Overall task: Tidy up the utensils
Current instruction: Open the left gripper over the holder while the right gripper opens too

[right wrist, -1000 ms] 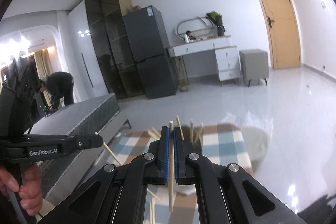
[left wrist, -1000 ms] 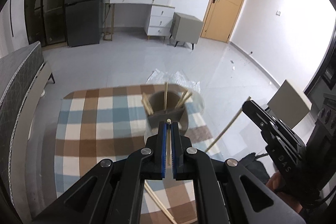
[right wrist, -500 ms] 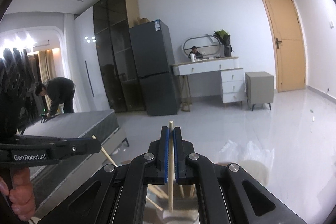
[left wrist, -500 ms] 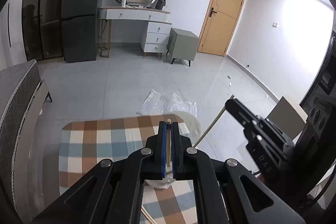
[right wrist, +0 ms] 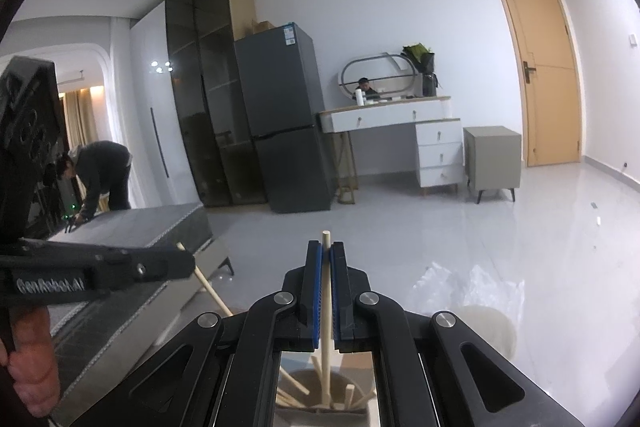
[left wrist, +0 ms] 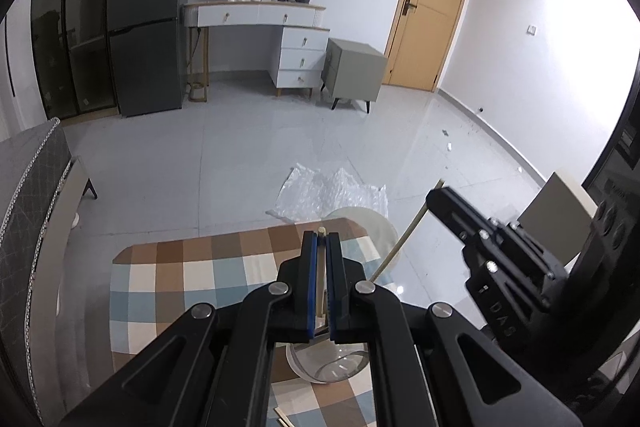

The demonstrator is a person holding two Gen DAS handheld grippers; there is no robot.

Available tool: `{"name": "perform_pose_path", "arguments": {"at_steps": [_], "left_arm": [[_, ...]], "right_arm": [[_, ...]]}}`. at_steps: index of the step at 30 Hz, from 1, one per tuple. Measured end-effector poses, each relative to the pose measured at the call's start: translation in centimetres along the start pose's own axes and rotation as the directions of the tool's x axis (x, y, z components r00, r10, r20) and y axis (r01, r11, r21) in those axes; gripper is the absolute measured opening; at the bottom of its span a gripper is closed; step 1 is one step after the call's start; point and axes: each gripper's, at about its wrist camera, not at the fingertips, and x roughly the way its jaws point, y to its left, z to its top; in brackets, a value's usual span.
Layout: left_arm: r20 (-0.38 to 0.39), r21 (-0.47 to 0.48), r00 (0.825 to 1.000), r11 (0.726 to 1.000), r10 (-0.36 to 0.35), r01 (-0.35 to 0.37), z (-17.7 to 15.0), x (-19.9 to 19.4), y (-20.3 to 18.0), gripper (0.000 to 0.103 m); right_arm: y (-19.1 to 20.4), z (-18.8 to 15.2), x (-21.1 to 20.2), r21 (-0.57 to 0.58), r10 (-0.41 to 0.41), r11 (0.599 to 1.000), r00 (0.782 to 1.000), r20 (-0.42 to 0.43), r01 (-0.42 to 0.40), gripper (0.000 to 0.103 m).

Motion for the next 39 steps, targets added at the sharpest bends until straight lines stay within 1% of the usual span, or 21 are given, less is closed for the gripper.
{"name": "perform_pose_path", "arguments": {"at_steps": [4, 8, 17, 19, 25, 27, 28, 29, 30, 31, 32, 33, 34, 36, 37, 38, 39], "left_arm": [[-0.034, -0.01, 0.999, 1.0, 0.001, -0.001, -0.3, 1.4, 0.4, 0.0], [-0.052, -0.015, 0.999, 1.0, -0.004, 0.003, -0.6, 1.9, 0.4, 0.0], [-0.111, -0.021, 0.994, 1.0, -0.023, 0.021, -1.4, 3.6, 0.0, 0.0], [-0.133, -0.027, 0.99, 0.999, -0.039, 0.036, -1.8, 4.0, 0.0, 0.0], [-0.22, -0.048, 0.972, 0.996, -0.077, 0.068, -3.3, 5.8, 0.1, 0.0], [-0.218, -0.061, 0.973, 0.996, -0.081, 0.07, -3.7, 5.8, 0.3, 0.0], [-0.218, -0.07, 0.973, 0.995, -0.082, 0.068, -3.9, 5.7, 0.5, 0.0], [-0.228, -0.079, 0.971, 0.995, -0.078, 0.062, -4.0, 5.8, 0.6, 0.005], [-0.236, -0.086, 0.969, 0.995, -0.07, 0.05, -4.1, 5.7, 0.7, 0.014], [-0.234, -0.096, 0.97, 0.994, -0.065, 0.044, -4.2, 5.4, 0.8, 0.018], [-0.227, -0.102, 0.972, 0.994, -0.064, 0.042, -4.2, 5.3, 0.9, 0.027], [-0.212, -0.104, 0.976, 0.994, -0.053, 0.031, -4.2, 4.6, 1.0, 0.034], [-0.195, -0.104, 0.98, 0.994, -0.037, 0.017, -4.2, 4.1, 1.1, 0.037], [-0.163, -0.108, 0.986, 0.994, -0.022, 0.004, -4.2, 2.9, 1.2, 0.043], [-0.149, -0.11, 0.989, 0.994, -0.016, -0.001, -4.3, 2.3, 1.2, 0.046], [-0.136, -0.111, 0.991, 0.994, -0.005, -0.01, -4.3, 1.7, 1.2, 0.052], [-0.127, -0.111, 0.992, 0.994, 0.006, -0.02, -4.4, 1.3, 1.2, 0.059]], "right_arm": [[0.0, -0.7, 0.6, -0.01, -0.006, 1.0, 1.0, -0.012, 0.006, 0.003], [-0.3, -1.4, 1.2, -0.02, -0.012, 1.0, 1.0, -0.028, 0.011, 0.003], [-0.6, -3.6, 2.4, -0.015, -0.006, 1.0, 0.995, -0.096, 0.005, 0.003], [-0.8, -4.2, 2.7, -0.006, -0.002, 1.0, 0.993, -0.115, 0.001, 0.003], [-1.5, -5.8, 3.7, 0.016, 0.009, 1.0, 0.983, -0.181, -0.006, 0.003], [-1.9, -6.4, 3.8, 0.043, 0.031, 0.999, 0.979, -0.203, -0.022, 0.004], [-2.2, -6.6, 3.9, 0.056, 0.033, 0.998, 0.976, -0.216, -0.022, 0.006], [-2.5, -6.8, 4.0, 0.068, 0.029, 0.998, 0.973, -0.228, -0.014, 0.008], [-2.6, -7.0, 4.0, 0.077, 0.029, 0.997, 0.971, -0.237, -0.011, 0.01], [-2.9, -7.0, 4.0, 0.094, 0.033, 0.996, 0.968, -0.25, -0.01, 0.017], [-3.3, -7.1, 3.6, 0.114, 0.033, 0.993, 0.968, -0.249, -0.005, 0.023], [-3.5, -7.1, 3.3, 0.127, 0.037, 0.992, 0.969, -0.243, -0.006, 0.027], [-3.8, -7.0, 2.6, 0.148, 0.045, 0.989, 0.972, -0.23, -0.01, 0.03], [-4.1, -6.9, 1.6, 0.158, 0.049, 0.987, 0.975, -0.216, -0.014, 0.032], [-4.1, -7.0, 1.2, 0.156, 0.042, 0.988, 0.977, -0.211, -0.008, 0.037], [-4.1, -6.9, 0.4, 0.158, 0.04, 0.987, 0.979, -0.199, -0.008, 0.042], [-3.9, -6.9, -0.2, 0.161, 0.041, 0.987, 0.981, -0.191, -0.01, 0.043]]}}
